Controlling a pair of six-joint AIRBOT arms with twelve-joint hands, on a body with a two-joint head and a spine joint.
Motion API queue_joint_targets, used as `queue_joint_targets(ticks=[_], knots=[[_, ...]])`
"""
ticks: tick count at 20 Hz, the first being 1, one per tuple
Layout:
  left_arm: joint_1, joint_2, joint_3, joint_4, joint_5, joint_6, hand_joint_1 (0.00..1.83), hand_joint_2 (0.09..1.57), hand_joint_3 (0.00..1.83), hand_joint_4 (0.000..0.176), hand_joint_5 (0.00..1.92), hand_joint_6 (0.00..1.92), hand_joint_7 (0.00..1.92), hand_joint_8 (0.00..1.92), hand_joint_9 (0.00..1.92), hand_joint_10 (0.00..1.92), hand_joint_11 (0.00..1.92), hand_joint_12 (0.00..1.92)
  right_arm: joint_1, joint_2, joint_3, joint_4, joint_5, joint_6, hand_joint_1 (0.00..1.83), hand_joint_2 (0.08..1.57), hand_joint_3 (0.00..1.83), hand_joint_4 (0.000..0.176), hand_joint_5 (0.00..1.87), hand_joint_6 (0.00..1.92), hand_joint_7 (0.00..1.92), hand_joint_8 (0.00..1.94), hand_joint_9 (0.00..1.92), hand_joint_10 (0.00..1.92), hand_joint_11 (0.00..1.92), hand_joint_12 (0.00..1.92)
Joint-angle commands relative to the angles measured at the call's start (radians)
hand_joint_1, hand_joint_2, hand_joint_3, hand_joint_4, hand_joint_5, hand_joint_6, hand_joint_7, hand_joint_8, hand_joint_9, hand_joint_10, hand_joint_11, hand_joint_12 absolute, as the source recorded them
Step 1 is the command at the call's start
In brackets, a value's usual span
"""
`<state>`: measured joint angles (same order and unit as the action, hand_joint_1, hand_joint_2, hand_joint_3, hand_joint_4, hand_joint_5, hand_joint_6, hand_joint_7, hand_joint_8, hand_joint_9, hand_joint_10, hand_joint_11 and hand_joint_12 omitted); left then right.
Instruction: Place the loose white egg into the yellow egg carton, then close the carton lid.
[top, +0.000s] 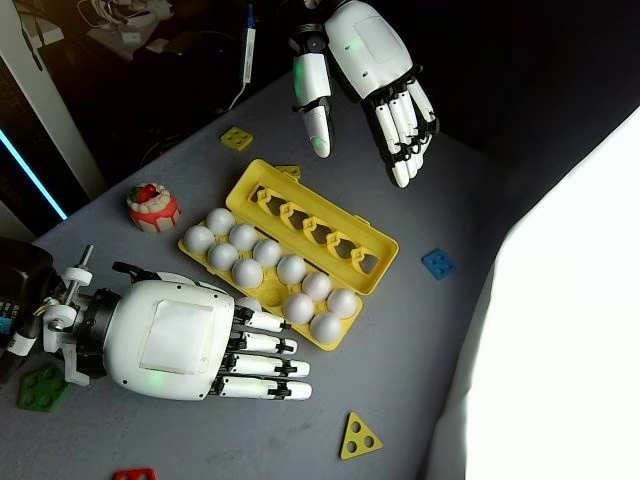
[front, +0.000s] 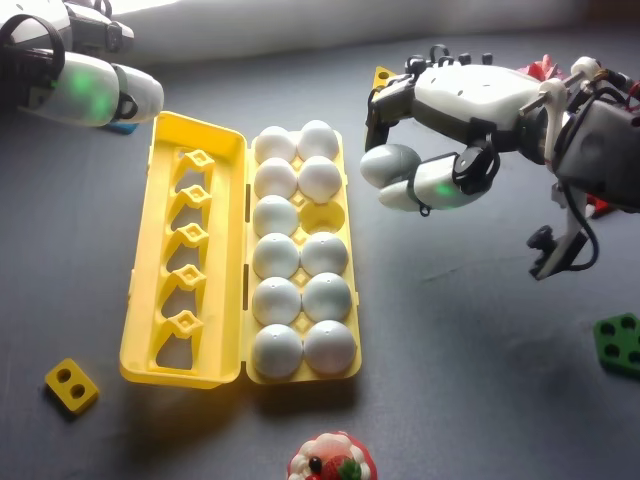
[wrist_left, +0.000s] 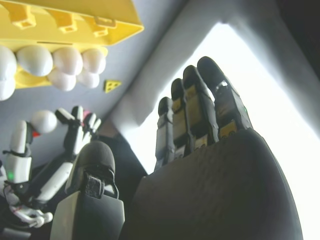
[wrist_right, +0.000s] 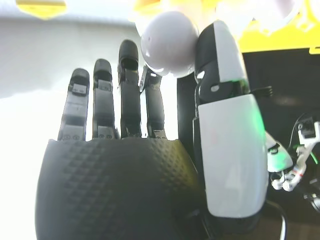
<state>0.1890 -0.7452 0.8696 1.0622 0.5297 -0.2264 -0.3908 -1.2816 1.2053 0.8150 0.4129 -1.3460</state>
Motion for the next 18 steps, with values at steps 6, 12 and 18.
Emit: queue_joint_targets(ticks=[6, 12, 18], knots=[[-0.005, 0.004, 0.009, -0.068, 0.001, 0.123, 0.06, 1.31, 0.00, 0.050, 0.17, 0.00, 0.24, 0.00, 0.26, 0.00, 0.00, 0.82, -0.029, -0.031, -0.008, -0.122, 0.215, 0.152, 1.09, 1.17, 0.00, 0.000, 0.87, 1.17, 0.49, 0.00, 0.13, 0.10, 0.00, 0.00], [0.014, 0.003, -0.004, -0.151, -0.005, 0.216, 0.08, 1.31, 0.00, 0.050, 0.16, 0.00, 0.23, 0.00, 0.24, 0.00, 0.00, 0.77, -0.071, -0.070, -0.008, -0.259, 0.305, 0.256, 1.11, 1.17, 0.00, 0.000, 0.88, 1.16, 0.52, 0.01, 0.15, 0.13, 0.00, 0.00], [0.024, 0.003, -0.023, -0.164, -0.005, 0.218, 0.12, 1.31, 0.00, 0.030, 0.20, 0.01, 0.23, 0.00, 0.24, 0.00, 0.00, 0.78, -0.073, -0.110, 0.004, -0.219, 0.329, 0.271, 1.10, 1.17, 0.00, 0.000, 0.88, 1.16, 0.50, 0.01, 0.14, 0.16, 0.00, 0.00]])
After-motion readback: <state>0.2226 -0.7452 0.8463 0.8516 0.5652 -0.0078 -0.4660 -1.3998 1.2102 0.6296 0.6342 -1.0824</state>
